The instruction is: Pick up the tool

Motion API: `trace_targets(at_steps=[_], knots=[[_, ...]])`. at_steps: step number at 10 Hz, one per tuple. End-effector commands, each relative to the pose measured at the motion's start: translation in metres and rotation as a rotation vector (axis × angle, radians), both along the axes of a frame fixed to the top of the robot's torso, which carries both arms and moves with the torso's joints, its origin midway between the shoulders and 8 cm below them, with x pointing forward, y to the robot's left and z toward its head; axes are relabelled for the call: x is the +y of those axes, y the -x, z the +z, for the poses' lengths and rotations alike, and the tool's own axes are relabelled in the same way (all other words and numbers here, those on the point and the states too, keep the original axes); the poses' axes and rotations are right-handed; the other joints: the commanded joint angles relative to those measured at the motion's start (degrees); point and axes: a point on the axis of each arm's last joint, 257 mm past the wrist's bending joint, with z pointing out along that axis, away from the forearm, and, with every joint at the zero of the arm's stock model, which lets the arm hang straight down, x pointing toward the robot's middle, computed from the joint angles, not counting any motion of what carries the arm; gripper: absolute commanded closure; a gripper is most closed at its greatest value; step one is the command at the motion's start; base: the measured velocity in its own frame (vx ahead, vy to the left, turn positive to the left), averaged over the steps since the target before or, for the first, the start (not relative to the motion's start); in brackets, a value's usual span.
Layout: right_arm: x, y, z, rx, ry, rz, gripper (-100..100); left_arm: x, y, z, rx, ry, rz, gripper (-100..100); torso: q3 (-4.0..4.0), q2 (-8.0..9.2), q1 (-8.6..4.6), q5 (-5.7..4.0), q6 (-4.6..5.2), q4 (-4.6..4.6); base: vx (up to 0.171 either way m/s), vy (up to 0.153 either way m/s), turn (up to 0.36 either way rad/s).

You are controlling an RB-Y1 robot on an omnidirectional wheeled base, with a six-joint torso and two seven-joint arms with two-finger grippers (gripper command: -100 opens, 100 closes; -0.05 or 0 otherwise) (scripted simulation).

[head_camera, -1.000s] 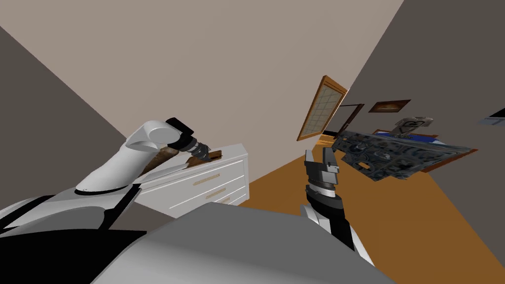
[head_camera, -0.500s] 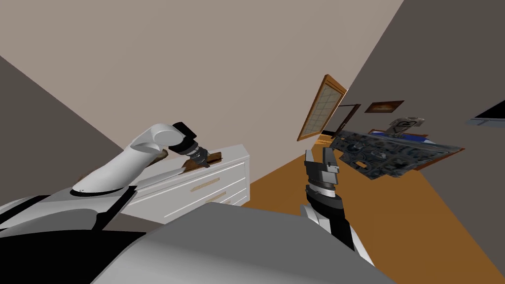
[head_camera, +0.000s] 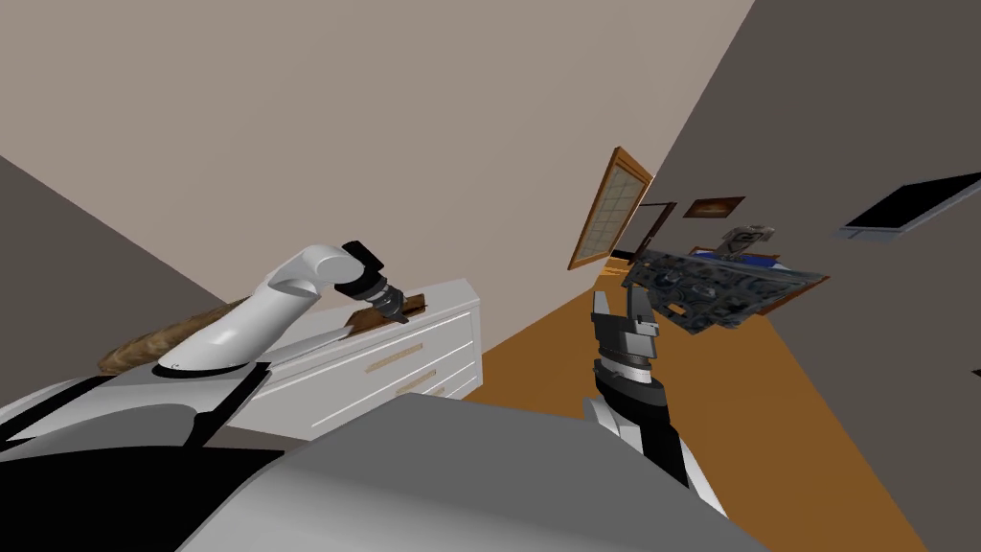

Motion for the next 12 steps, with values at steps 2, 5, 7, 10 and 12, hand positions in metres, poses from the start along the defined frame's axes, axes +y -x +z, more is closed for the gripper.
trace_targets(at_steps=[2,5,7,10,12], knots=[[0.000,0.000,0.000,0.000,0.000,0.000,0,0.013,-0.008,-0.009,0.000,-0.004,0.028,-100,-0.02,-0.03,0.06,0.02,0.01,-0.01,-0.062,0.005,-0.105],[0.000,0.000,0.000,0.000,0.000,0.000,0,0.010,-0.007,-0.008,0.000,-0.003,0.023,100,-0.12,-0.22,0.06,0.02,-0.02,-0.05,-0.009,0.000,-0.004],[0.000,0.000,0.000,0.000,0.000,0.000,0,0.010,-0.007,-0.008,-0.001,-0.002,0.022,100,-0.27,-0.43,0.21,0.07,0.01,-0.14,0.000,0.000,0.000],[0.000,0.000,0.000,0.000,0.000,0.000,0,0.003,-0.001,-0.002,-0.001,-0.001,0.006,100,-0.32,-0.50,0.25,0.09,0.02,-0.15,0.013,0.003,0.046],[0.000,0.000,0.000,0.000,0.000,0.000,0,-0.006,0.006,0.004,0.000,0.000,-0.017,100,-0.42,-0.70,0.28,0.08,-0.01,-0.18,0.084,0.005,0.147]])
